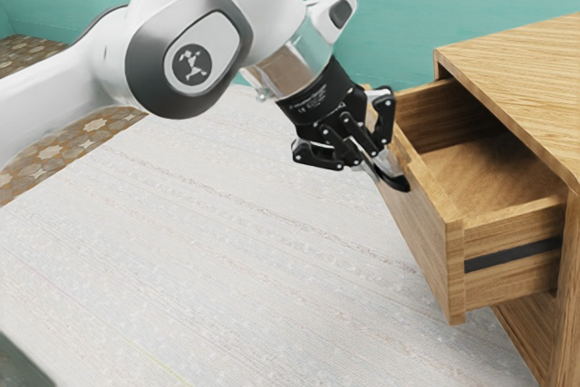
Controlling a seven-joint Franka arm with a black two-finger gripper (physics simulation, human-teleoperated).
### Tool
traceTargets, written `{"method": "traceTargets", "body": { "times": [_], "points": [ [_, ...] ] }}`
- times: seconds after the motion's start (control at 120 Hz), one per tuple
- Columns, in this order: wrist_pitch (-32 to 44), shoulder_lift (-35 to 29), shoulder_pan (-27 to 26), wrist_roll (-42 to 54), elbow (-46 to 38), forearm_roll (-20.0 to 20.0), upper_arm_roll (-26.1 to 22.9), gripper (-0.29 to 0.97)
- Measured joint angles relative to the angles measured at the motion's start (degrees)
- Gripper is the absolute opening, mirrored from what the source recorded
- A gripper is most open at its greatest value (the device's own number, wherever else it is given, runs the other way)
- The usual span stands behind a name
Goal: Pull the drawer handle with one arm to open the drawer
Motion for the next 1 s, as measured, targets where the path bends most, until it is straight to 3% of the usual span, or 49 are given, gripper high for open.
{"method": "traceTargets", "body": {
  "times": [1.0],
  "points": [
    [3.7,-12.2,-0.6,-0.1,-13.6,0.0,2.9,-0.11]
  ]
}}
